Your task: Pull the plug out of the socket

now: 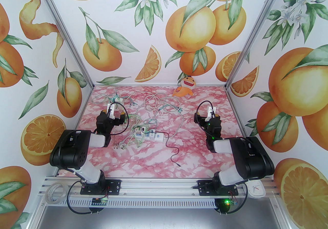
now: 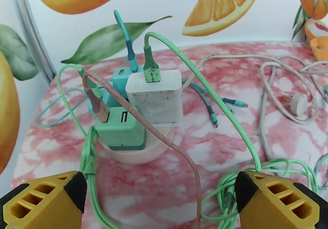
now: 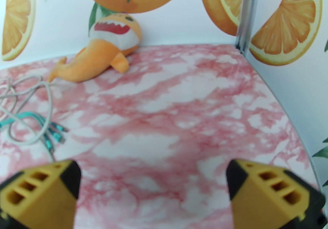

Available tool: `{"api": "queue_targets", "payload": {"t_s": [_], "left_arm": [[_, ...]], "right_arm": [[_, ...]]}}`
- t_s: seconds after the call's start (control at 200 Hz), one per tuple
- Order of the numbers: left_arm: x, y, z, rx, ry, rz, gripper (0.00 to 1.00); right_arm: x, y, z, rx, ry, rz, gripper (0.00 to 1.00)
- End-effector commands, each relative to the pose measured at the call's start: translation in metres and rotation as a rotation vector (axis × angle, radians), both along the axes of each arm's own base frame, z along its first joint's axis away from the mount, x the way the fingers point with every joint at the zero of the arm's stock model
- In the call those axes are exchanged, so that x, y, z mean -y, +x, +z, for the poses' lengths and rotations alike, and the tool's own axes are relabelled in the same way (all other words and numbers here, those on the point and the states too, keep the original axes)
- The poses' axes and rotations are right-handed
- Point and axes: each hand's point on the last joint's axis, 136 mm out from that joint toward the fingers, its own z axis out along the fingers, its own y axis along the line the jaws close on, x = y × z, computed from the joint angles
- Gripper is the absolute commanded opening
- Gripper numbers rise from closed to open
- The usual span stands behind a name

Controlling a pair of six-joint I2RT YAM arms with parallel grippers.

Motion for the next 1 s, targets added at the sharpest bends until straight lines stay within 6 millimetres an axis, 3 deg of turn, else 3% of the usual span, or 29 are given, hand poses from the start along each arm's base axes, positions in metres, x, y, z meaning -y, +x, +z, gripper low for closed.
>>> {"api": "queue_targets", "payload": {"t_s": [0.0, 0.991], "left_arm": [[0.0029, -0.0003, 0.0028, 0.012, 0.009, -0.014, 1.00], [0.0014, 0.0008, 0.0030, 0.009, -0.003, -0.014, 1.00]], "right_arm": [[-0.0024, 0.0049, 0.0026, 0.005, 0.012, 0.019, 1.00], [-0.0027, 0.0051, 0.0027, 0.006, 0.020, 0.030, 1.00]]}}
